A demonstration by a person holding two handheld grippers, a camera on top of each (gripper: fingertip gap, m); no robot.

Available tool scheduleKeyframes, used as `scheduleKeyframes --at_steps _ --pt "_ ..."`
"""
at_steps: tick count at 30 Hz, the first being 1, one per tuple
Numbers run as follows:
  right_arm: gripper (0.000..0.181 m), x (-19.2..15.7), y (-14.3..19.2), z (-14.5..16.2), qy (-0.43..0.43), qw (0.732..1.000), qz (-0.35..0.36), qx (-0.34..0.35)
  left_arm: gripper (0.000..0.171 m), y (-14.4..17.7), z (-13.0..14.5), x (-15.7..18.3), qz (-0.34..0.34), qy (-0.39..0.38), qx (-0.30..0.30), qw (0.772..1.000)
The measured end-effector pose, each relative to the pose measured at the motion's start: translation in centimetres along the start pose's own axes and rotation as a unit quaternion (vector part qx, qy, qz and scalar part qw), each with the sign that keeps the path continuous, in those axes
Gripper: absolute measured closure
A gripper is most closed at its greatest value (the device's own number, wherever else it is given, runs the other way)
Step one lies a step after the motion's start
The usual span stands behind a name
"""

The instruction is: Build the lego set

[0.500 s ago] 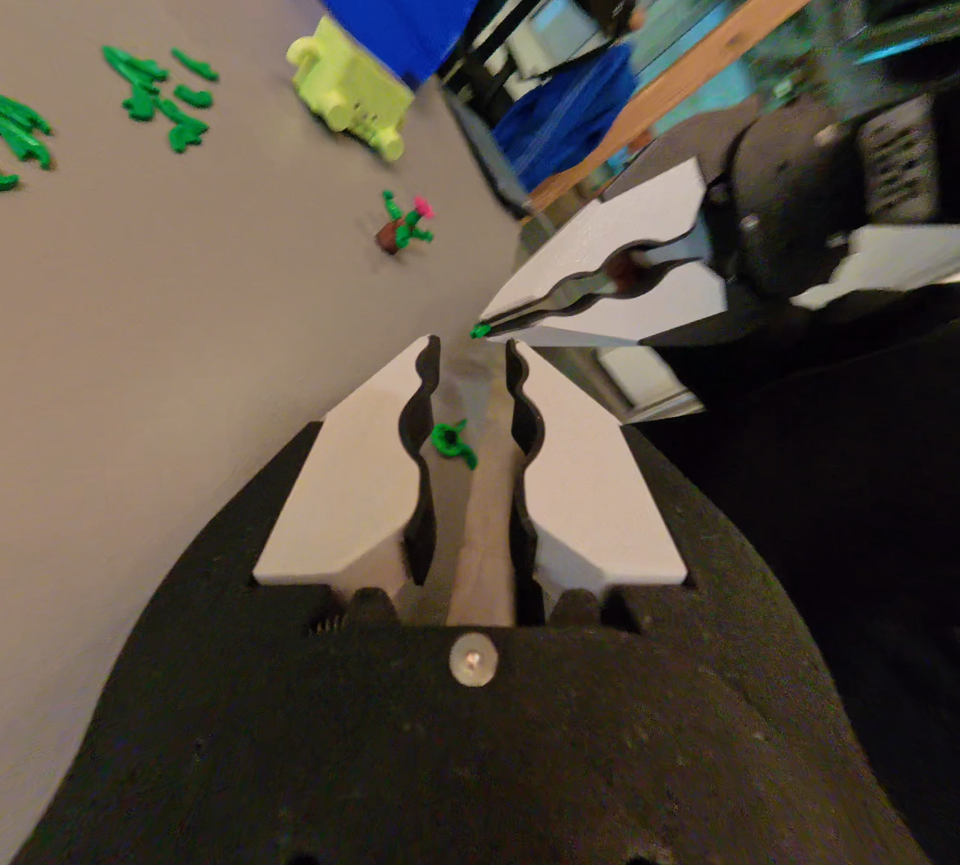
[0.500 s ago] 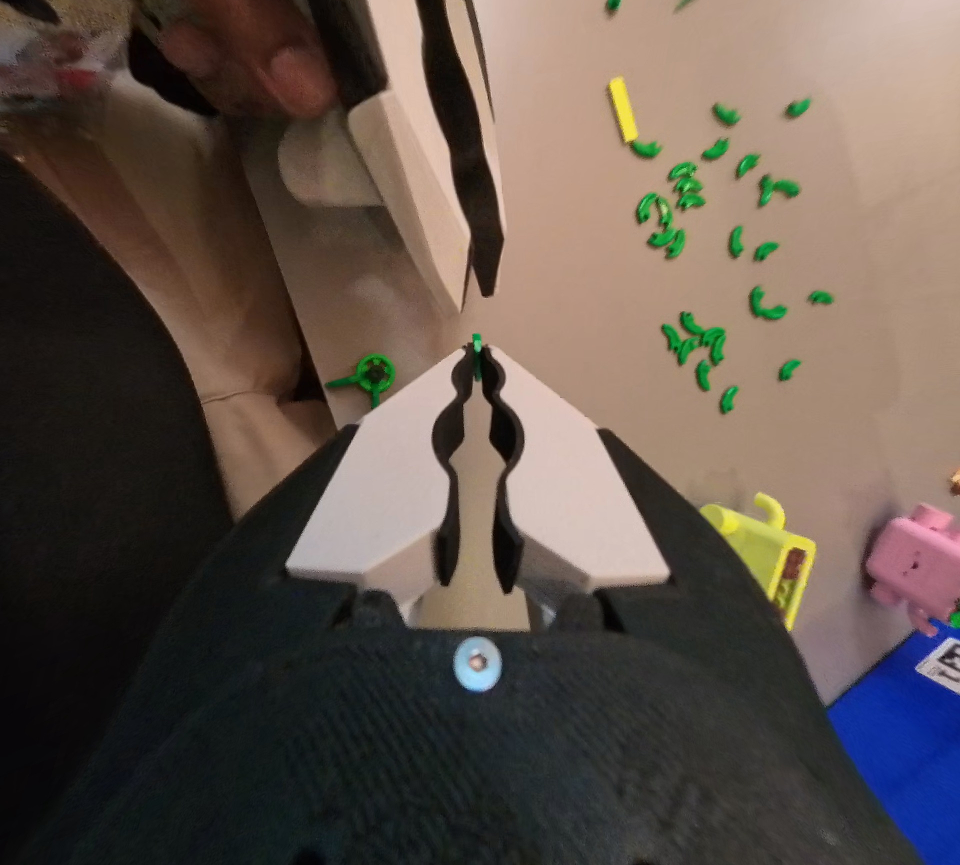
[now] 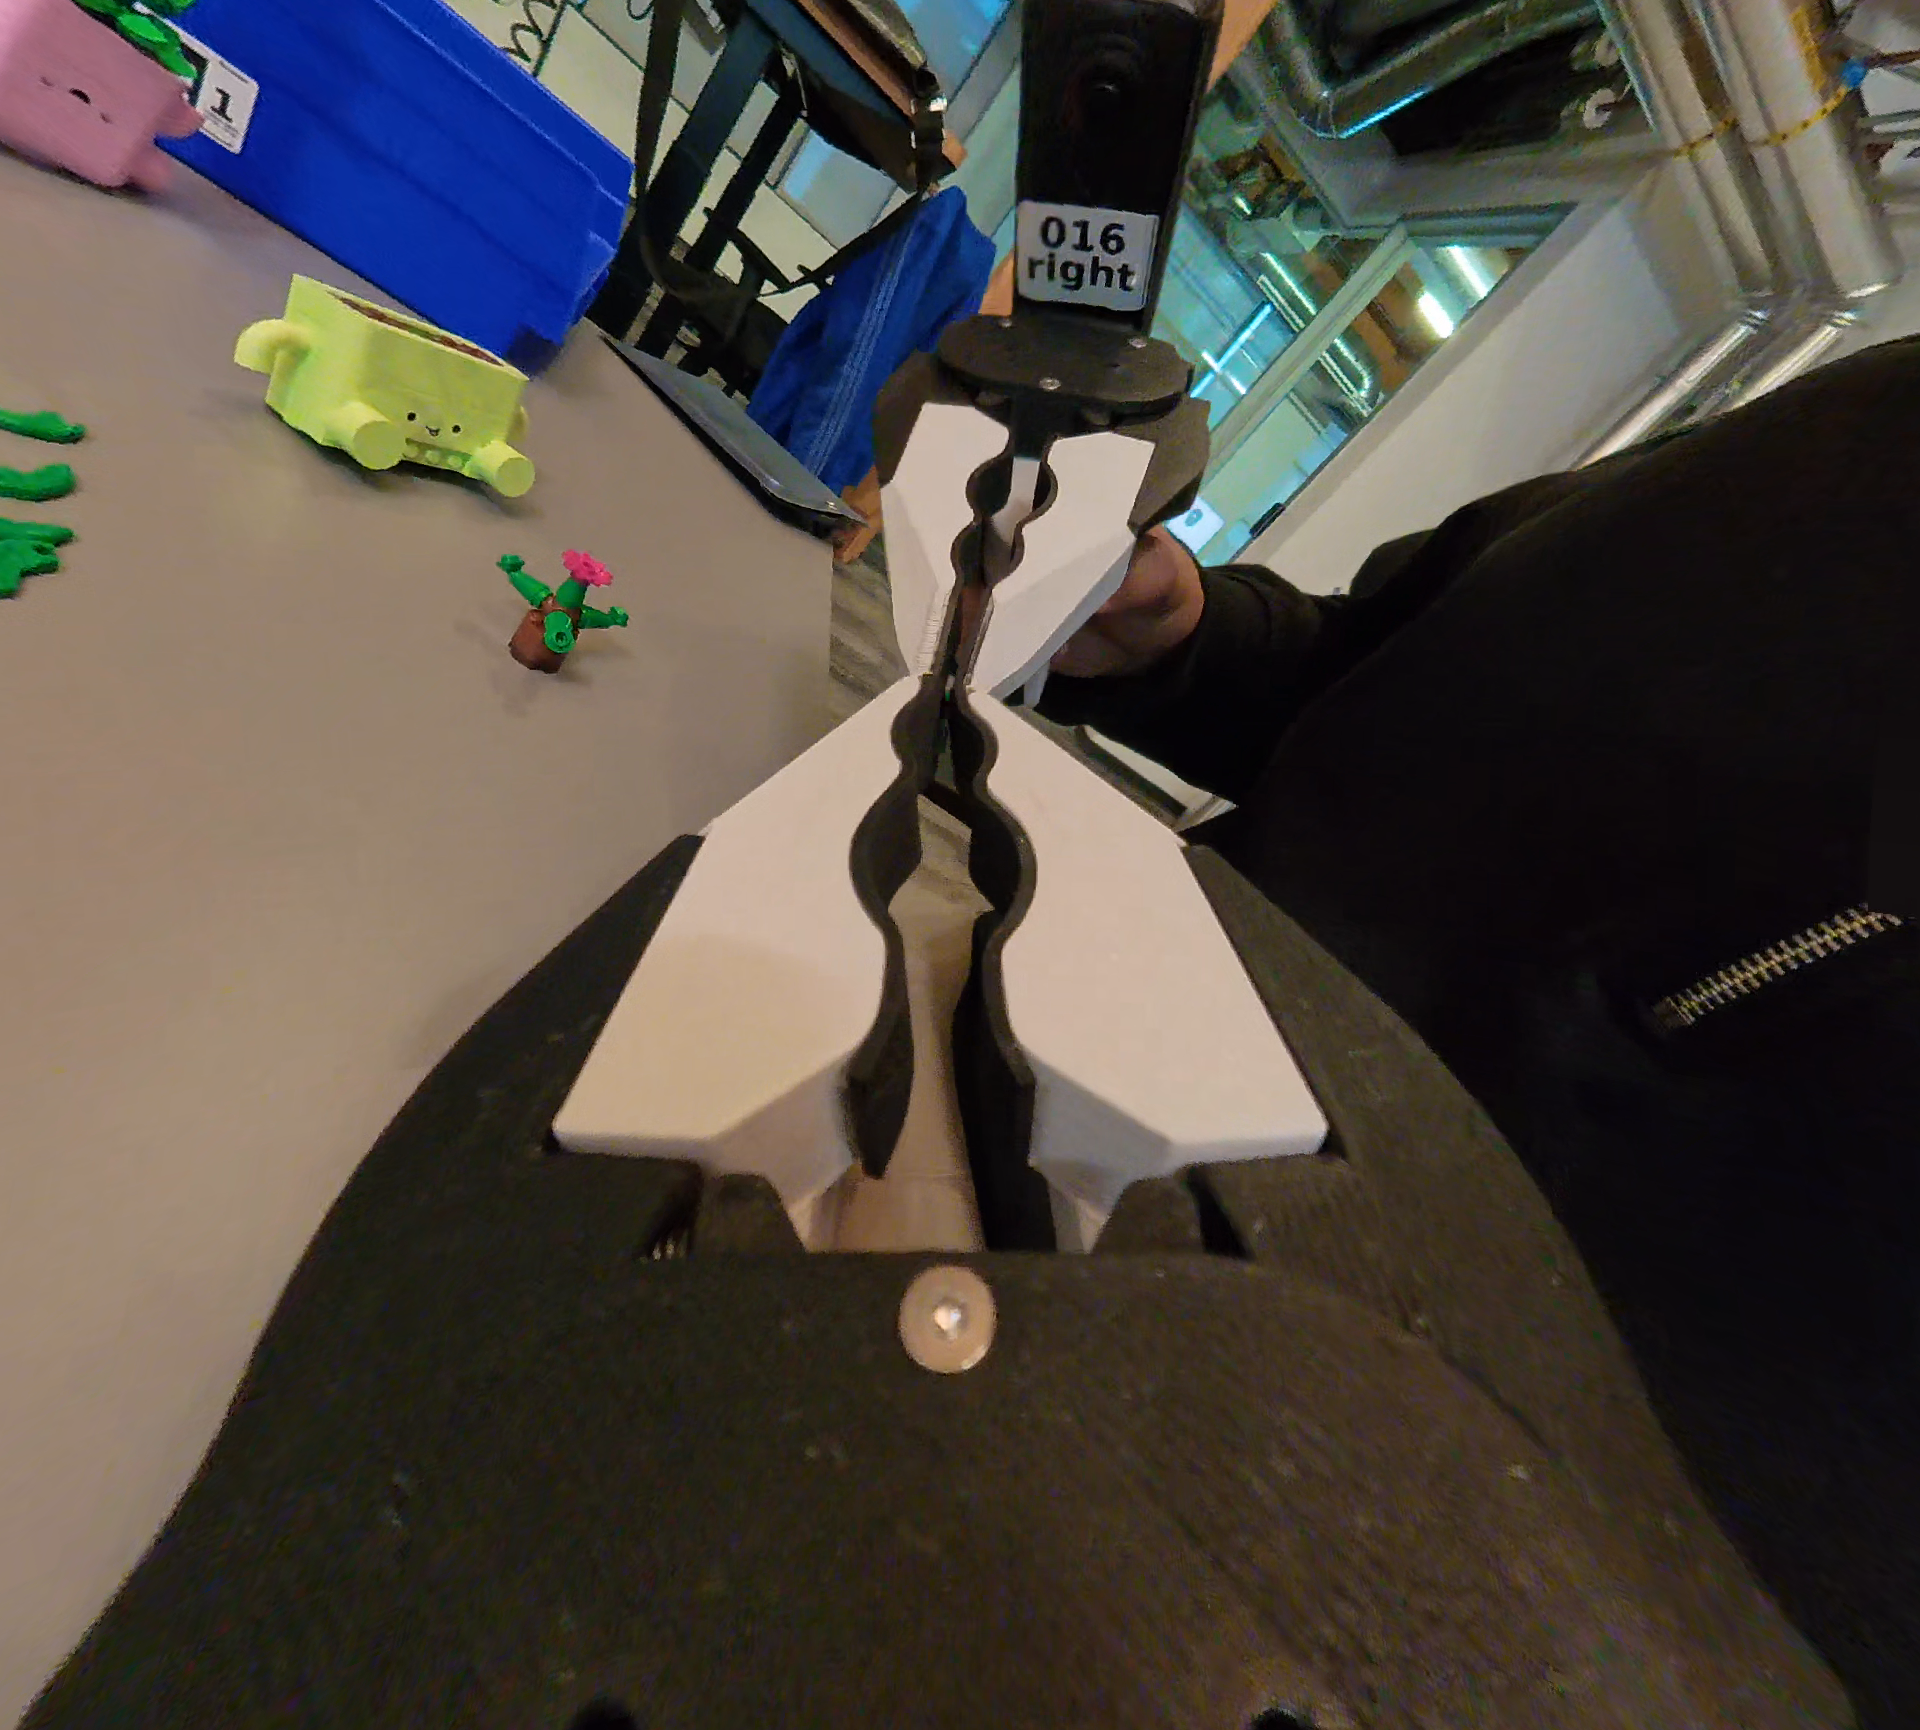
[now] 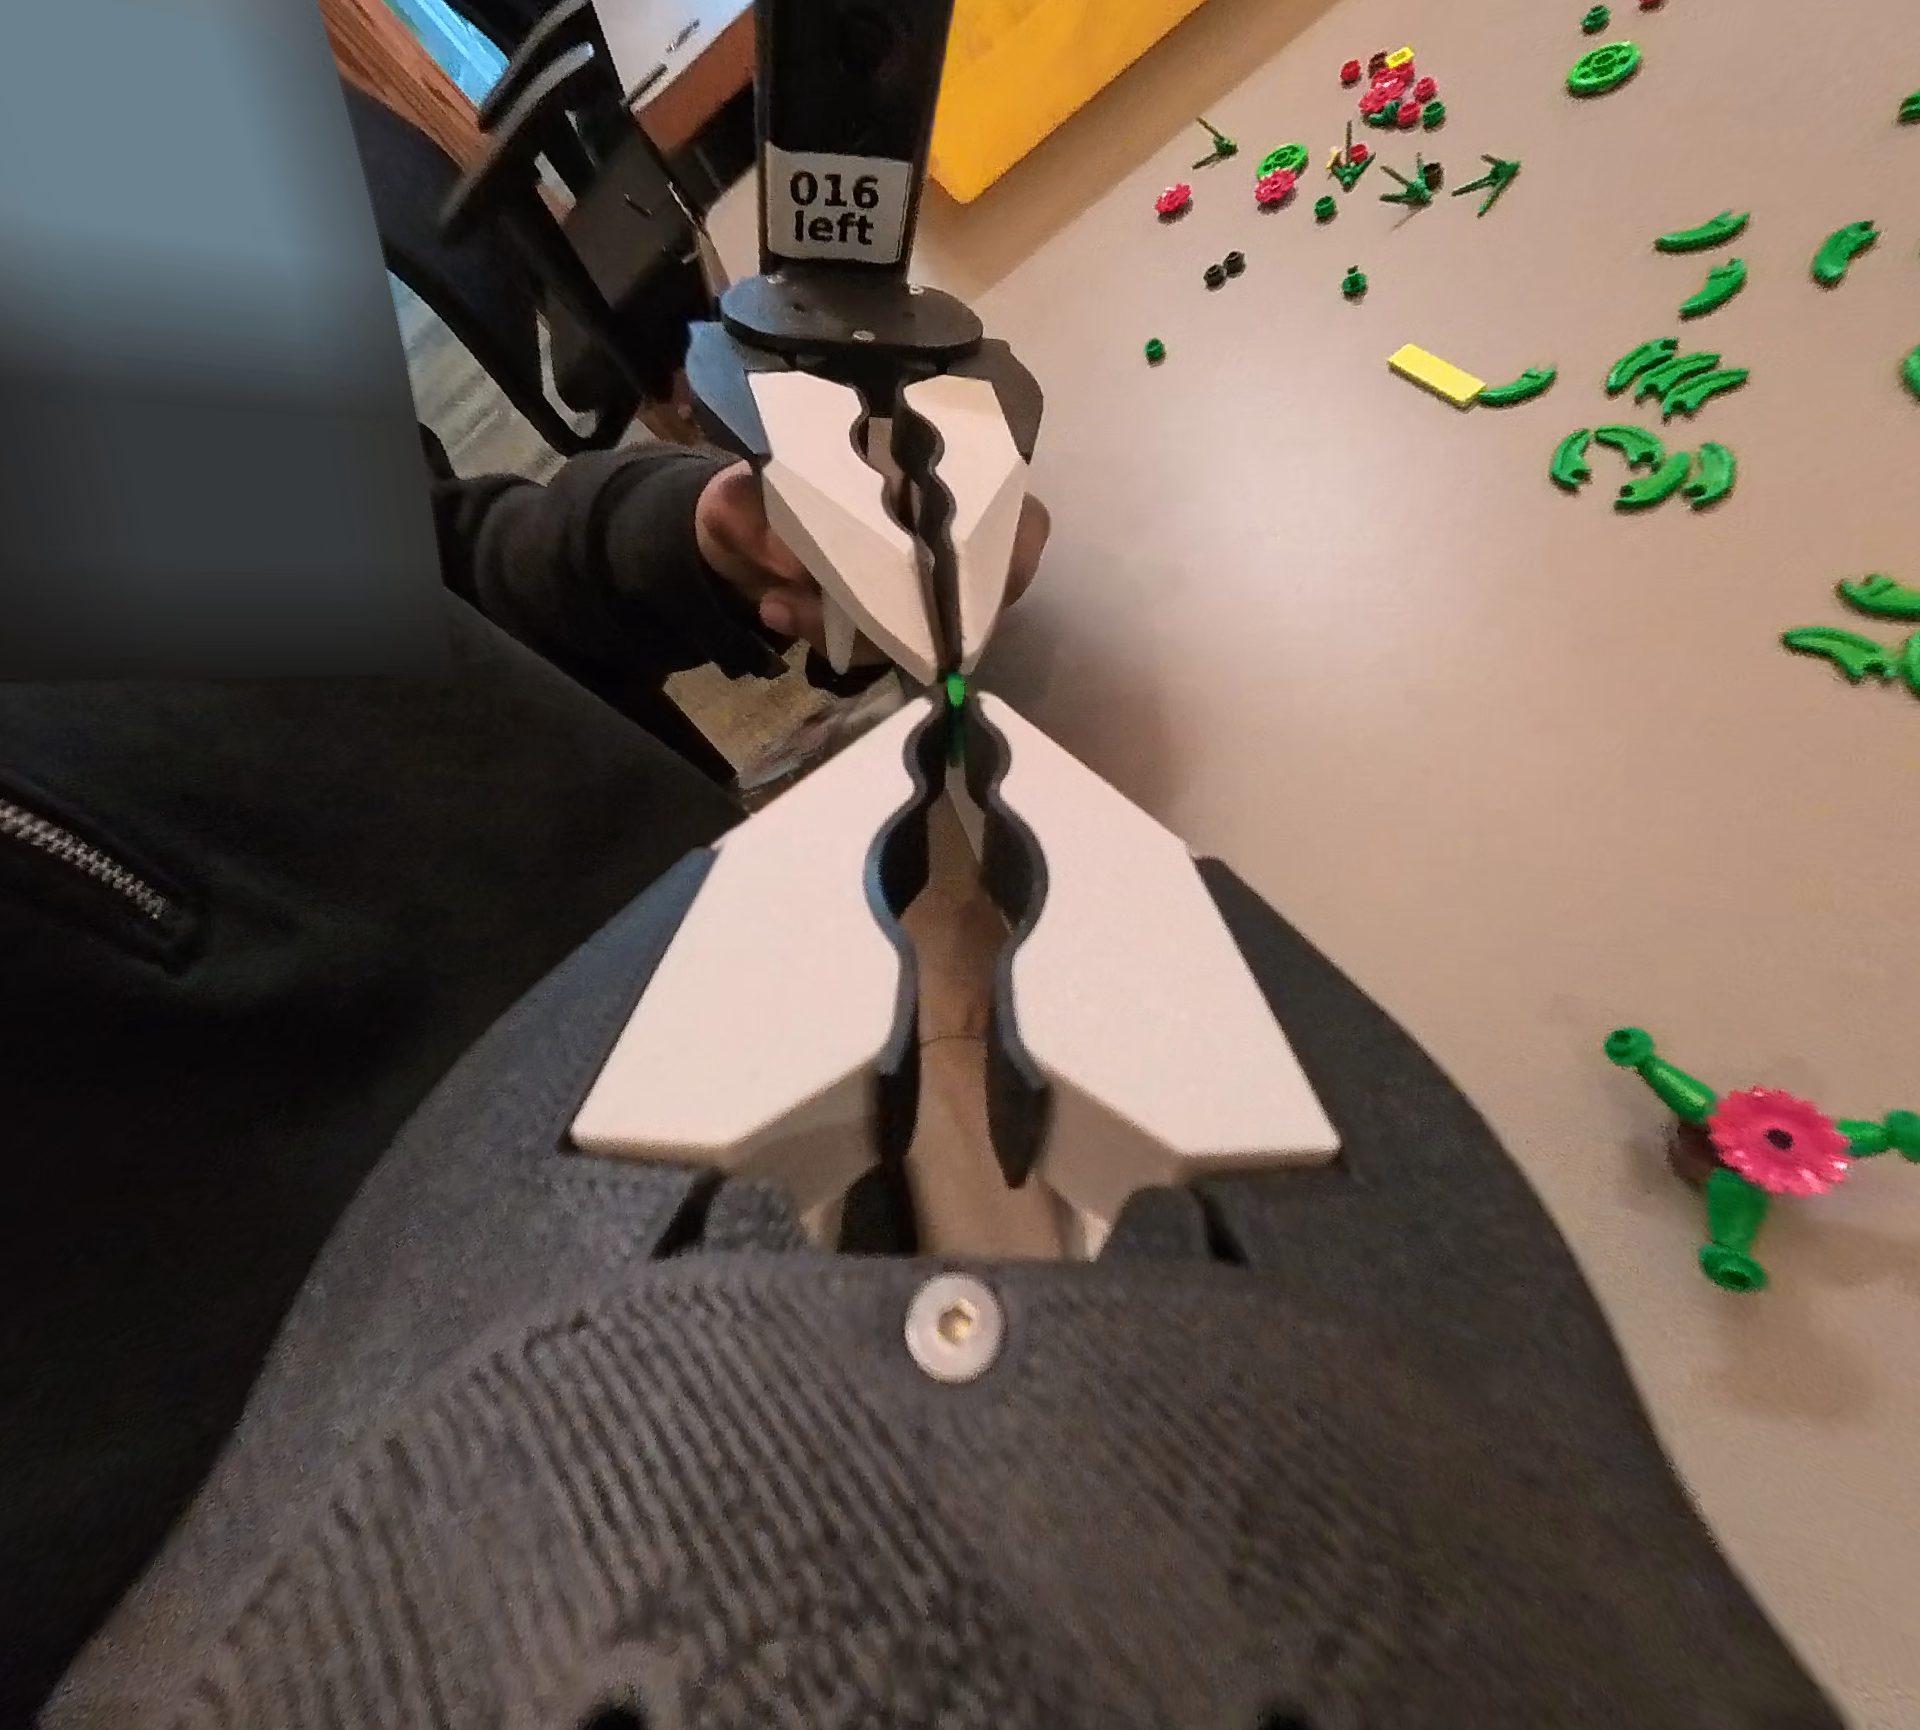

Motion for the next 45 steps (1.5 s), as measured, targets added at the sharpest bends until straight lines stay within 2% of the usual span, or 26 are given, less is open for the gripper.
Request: scheduleKeyframes --at_steps 3,11,13,16,23,26,29,45 --pt "0.181 -0.1 0.1 0.1 -0.01 1.0 -0.009 0.01 0.164 -0.1 0.2 -0.2 -0.005 -0.001 -0.006 1.0" --pt "0.181 -0.2 0.0 -0.1 -0.025 0.999 -0.028 0.028 0.171 0.1 0.2 0.1 0.016 0.007 -0.011 1.0" --pt "0.179 -0.3 0.0 -0.4 -0.023 0.998 -0.031 0.042 0.171 0.2 -0.2 0.1 0.019 0.017 0.001 1.0" --pt "0.165 -0.3 0.2 -1.0 -0.019 0.997 -0.031 0.068 0.171 0.7 -0.8 -0.2 0.026 0.04 0.029 0.998" --pt "0.167 -0.3 0.5 -2.4 -0.05 0.985 -0.054 0.153 0.171 1.3 -1.9 0.0 0.059 0.079 0.074 0.992" --pt "0.169 -0.3 0.0 -2.3 -0.066 0.982 -0.072 0.161 0.171 1.3 -2.1 0.1 0.059 0.083 0.085 0.991" --pt "0.181 -0.3 -0.1 -2.5 -0.073 0.98 -0.073 0.172 0.171 1.3 -2.1 0.1 0.056 0.08 0.085 0.992" --pt "0.181 -0.2 -0.2 -2.7 -0.067 0.981 -0.066 0.167 0.171 1.3 -2.4 0.1 0.047 0.077 0.102 0.991"
Point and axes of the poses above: each gripper's, where its closed fingertips meet, y back along the fingers, z out of its underside, x = y × z across the jaws, the point moved 2 cm from there along y, back along the fingers, and after that the axes turned 4 degrees about -x, right-handed, at the moved point
